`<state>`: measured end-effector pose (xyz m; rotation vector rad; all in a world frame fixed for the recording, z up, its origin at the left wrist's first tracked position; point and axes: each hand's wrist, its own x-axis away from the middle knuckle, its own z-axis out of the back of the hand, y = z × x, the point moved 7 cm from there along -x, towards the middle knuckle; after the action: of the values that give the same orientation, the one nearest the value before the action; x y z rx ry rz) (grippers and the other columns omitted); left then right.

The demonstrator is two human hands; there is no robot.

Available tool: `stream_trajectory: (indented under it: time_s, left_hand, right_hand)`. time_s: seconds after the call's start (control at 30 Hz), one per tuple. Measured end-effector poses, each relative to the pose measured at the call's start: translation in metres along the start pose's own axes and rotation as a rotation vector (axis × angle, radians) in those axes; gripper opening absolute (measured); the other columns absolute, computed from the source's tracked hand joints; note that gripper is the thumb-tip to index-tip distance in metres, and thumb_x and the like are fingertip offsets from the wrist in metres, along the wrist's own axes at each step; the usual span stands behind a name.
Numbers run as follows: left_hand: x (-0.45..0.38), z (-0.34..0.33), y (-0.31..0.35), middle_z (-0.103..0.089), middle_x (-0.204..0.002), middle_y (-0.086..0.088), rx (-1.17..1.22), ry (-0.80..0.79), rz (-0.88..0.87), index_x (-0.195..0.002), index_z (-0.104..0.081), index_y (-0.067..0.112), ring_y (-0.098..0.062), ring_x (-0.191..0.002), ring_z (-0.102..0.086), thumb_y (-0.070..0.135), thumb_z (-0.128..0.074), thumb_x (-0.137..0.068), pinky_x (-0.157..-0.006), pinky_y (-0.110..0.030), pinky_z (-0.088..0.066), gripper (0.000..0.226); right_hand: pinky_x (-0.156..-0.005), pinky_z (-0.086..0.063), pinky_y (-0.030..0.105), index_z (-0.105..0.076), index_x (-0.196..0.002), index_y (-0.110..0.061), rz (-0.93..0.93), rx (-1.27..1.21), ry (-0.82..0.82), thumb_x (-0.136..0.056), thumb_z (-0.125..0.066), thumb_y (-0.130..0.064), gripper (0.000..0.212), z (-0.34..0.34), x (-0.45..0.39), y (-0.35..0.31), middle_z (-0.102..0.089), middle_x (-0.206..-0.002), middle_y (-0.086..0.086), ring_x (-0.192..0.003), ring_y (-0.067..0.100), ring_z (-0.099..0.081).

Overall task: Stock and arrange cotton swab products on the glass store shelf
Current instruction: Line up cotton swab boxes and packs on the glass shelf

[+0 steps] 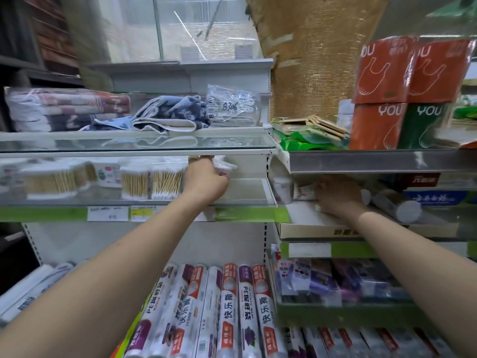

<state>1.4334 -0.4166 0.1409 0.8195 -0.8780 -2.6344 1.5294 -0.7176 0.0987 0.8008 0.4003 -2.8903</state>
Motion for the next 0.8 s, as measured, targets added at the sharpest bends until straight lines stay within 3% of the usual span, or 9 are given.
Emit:
stream_trajectory:
  time_s: [0.13,0.3,0.4,0.47,0.6,0.7,0.8]
  left_hand:
    - [-0.001,0.009,-0.005,-0.061,-0.13,-0.012,-0.183,0.09,-0.034,-0.136,-0.056,0.018,-0.037,-0.117,-0.06,0.043,-0.067,-0.092,-0.088,-0.038,-0.049,0.051]
    - [-0.008,0.008,-0.013,-0.067,-0.117,-0.017,-0.229,0.089,-0.047,-0.128,-0.061,0.014,-0.04,-0.113,-0.061,0.046,-0.072,-0.09,-0.083,-0.039,-0.048,0.05]
    - [-0.01,0.007,-0.016,-0.068,-0.109,-0.018,-0.227,0.095,-0.078,-0.117,-0.063,0.012,-0.041,-0.106,-0.062,0.034,-0.074,-0.091,-0.076,-0.037,-0.043,0.036]
    - [-0.01,0.005,-0.018,-0.068,-0.11,-0.016,-0.248,0.091,-0.094,-0.124,-0.059,0.012,-0.041,-0.106,-0.061,0.022,-0.068,-0.095,-0.075,-0.034,-0.039,0.033]
    - [-0.014,-0.003,-0.023,-0.064,-0.113,-0.021,-0.331,0.052,-0.092,-0.142,-0.043,0.007,-0.043,-0.108,-0.06,0.012,-0.06,-0.094,-0.073,-0.035,-0.039,0.052]
    - [-0.016,-0.011,-0.024,-0.058,-0.124,-0.025,-0.367,-0.014,-0.078,-0.159,-0.014,0.003,-0.044,-0.118,-0.054,0.014,-0.059,-0.093,-0.088,-0.04,-0.046,0.081]
    - [-0.014,-0.011,-0.021,-0.056,-0.127,-0.027,-0.447,-0.008,-0.09,-0.159,-0.008,0.001,-0.044,-0.119,-0.054,0.015,-0.058,-0.095,-0.092,-0.041,-0.046,0.083]
  right_hand:
    - [-0.07,-0.035,0.031,-0.055,-0.085,-0.022,0.0,0.015,0.0,-0.099,-0.044,-0.028,0.019,-0.012,-0.009,0.014,-0.069,-0.104,0.012,-0.095,0.031,-0.063]
    - [-0.069,-0.037,0.03,-0.058,-0.091,-0.021,0.036,0.052,-0.106,-0.093,-0.054,-0.038,0.017,-0.032,-0.019,0.021,-0.069,-0.101,0.009,-0.093,0.03,-0.063]
    - [-0.07,-0.036,0.031,-0.059,-0.097,-0.021,0.041,0.099,-0.181,-0.08,-0.066,-0.04,0.027,-0.041,-0.022,0.02,-0.069,-0.103,0.007,-0.091,0.027,-0.06]
    - [-0.072,-0.037,0.032,-0.058,-0.105,-0.02,0.029,0.106,-0.22,-0.076,-0.069,-0.039,0.036,-0.048,-0.023,0.022,-0.067,-0.108,0.008,-0.097,0.028,-0.061]
    - [-0.079,-0.045,0.033,-0.06,-0.12,-0.018,0.02,0.125,-0.287,-0.075,-0.071,-0.042,0.052,-0.059,-0.024,0.025,-0.067,-0.117,0.009,-0.105,0.029,-0.062]
    - [-0.078,-0.046,0.033,-0.061,-0.117,-0.019,0.027,0.168,-0.329,-0.075,-0.07,-0.044,0.05,-0.062,-0.024,0.023,-0.067,-0.116,0.007,-0.104,0.028,-0.063]
    - [-0.084,-0.052,0.039,-0.058,-0.108,-0.023,-0.003,0.178,-0.339,-0.074,-0.062,-0.043,0.04,-0.065,-0.024,0.028,-0.066,-0.108,0.004,-0.099,0.029,-0.062]
